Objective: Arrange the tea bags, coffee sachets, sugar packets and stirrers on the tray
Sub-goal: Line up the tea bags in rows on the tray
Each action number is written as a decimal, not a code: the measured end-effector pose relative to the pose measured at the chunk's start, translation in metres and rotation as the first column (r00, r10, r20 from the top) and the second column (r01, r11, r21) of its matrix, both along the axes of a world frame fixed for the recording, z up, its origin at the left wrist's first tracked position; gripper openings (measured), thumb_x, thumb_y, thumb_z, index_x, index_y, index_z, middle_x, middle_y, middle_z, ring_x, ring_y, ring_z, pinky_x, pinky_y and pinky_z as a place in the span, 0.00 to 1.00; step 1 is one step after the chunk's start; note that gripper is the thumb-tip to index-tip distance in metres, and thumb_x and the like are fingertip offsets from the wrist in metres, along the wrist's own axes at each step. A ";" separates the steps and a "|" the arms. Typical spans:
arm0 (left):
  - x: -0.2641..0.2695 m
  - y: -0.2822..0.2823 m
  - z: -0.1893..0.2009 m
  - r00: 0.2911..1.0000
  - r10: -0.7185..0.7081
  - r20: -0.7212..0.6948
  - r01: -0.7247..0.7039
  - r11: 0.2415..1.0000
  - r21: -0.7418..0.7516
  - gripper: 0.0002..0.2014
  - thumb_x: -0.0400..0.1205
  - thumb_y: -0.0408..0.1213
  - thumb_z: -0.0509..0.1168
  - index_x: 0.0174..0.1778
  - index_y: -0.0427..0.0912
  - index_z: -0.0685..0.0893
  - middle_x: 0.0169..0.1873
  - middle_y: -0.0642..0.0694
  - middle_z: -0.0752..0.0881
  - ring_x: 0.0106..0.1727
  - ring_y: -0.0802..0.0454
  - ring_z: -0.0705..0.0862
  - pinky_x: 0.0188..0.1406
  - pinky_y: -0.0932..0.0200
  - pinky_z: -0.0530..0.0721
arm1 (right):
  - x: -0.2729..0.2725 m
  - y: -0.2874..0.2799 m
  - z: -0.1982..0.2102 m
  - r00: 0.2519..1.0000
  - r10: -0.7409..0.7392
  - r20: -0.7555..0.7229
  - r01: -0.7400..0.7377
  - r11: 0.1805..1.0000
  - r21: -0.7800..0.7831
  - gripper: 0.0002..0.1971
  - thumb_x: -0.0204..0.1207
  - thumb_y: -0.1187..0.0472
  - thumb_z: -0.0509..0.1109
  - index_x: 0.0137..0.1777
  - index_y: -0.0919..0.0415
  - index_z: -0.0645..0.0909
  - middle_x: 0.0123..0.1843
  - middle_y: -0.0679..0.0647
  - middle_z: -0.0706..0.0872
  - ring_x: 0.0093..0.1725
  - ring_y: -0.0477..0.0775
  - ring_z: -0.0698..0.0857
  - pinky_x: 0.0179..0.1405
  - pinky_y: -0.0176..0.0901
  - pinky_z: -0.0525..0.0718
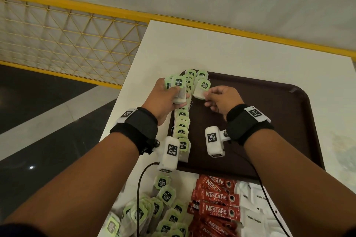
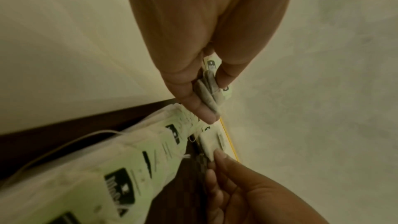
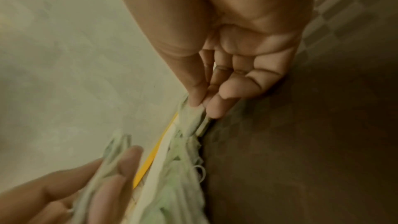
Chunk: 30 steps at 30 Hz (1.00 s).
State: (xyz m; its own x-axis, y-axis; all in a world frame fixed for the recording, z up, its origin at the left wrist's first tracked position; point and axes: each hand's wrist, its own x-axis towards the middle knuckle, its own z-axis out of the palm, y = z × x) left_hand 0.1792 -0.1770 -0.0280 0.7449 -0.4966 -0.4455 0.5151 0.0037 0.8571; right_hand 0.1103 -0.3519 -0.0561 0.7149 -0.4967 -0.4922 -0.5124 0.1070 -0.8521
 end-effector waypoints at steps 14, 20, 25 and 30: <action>-0.002 0.006 -0.008 1.000 -0.012 0.027 0.012 1.000 0.006 0.06 0.88 0.31 0.60 0.55 0.43 0.69 0.62 0.34 0.84 0.57 0.41 0.90 0.54 0.46 0.90 | 0.021 -0.005 -0.004 0.976 0.087 -0.200 -0.150 0.934 -0.324 0.07 0.76 0.57 0.76 0.41 0.55 0.80 0.37 0.53 0.88 0.26 0.49 0.84 0.25 0.40 0.77; -0.002 0.003 -0.011 0.998 0.007 0.055 -0.007 1.000 0.014 0.11 0.87 0.30 0.62 0.62 0.40 0.68 0.63 0.35 0.84 0.55 0.42 0.91 0.45 0.53 0.90 | 0.011 0.007 0.017 0.995 0.091 -0.037 -0.099 0.918 -0.383 0.14 0.79 0.50 0.72 0.49 0.63 0.81 0.39 0.55 0.86 0.26 0.46 0.82 0.24 0.35 0.77; -0.003 -0.003 -0.016 0.997 -0.001 0.074 -0.003 0.998 0.055 0.27 0.83 0.32 0.68 0.75 0.37 0.63 0.65 0.33 0.81 0.59 0.38 0.88 0.49 0.49 0.91 | 0.004 0.030 0.031 0.949 0.307 0.068 -0.290 0.939 -0.187 0.09 0.77 0.55 0.74 0.48 0.62 0.84 0.43 0.57 0.89 0.28 0.45 0.80 0.24 0.33 0.78; -0.004 0.000 -0.019 0.995 -0.064 0.077 0.062 0.998 0.026 0.17 0.85 0.32 0.66 0.68 0.36 0.70 0.63 0.35 0.84 0.62 0.37 0.87 0.53 0.46 0.90 | 0.002 0.033 0.021 0.970 0.220 0.102 -0.202 0.966 -0.159 0.07 0.75 0.60 0.77 0.47 0.59 0.81 0.42 0.59 0.85 0.28 0.46 0.80 0.21 0.30 0.77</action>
State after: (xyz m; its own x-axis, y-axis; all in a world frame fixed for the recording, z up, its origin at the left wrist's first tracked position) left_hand 0.1748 -0.1770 -0.0473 0.7454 -0.5338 -0.3993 0.4455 -0.0468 0.8941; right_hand 0.1123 -0.3193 -0.0347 0.8595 -0.3889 -0.3318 -0.4054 -0.1232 -0.9058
